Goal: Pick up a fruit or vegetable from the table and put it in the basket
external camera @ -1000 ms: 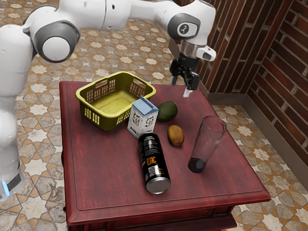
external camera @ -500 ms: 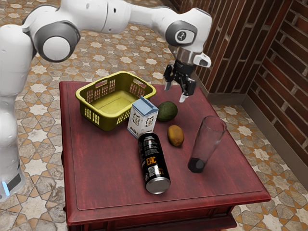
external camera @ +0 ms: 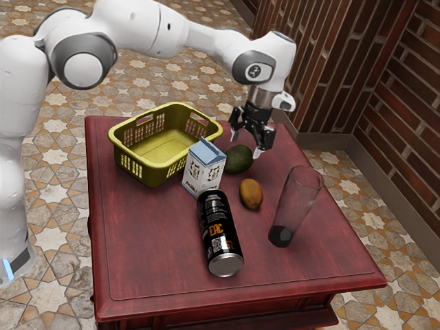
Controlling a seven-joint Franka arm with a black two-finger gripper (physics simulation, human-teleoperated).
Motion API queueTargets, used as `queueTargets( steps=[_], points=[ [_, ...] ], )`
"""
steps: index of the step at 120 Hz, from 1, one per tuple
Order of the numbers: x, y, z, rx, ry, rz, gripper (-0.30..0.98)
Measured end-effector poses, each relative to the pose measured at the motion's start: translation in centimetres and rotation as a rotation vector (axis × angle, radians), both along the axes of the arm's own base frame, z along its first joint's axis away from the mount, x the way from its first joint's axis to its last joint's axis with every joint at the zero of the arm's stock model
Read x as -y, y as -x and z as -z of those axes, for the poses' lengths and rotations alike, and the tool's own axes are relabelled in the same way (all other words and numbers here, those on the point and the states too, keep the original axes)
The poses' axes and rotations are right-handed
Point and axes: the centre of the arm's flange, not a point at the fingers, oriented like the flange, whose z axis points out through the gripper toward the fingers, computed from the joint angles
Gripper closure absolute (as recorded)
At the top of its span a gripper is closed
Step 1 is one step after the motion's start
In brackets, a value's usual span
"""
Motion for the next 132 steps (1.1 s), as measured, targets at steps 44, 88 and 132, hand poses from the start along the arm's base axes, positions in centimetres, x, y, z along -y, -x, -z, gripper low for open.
queueTargets(
  steps=[44,88,132],
  points=[
    [-0.4,-0.3,2.8,-0.013,-0.013,-0.023,0.00],
    [-0.5,-0.6,5.1,-0.026,-0.010,-0.036,0.00],
    [-1.6,-0.6,5.4,-0.014,-0.015,-0.057,0.20]
  ],
)
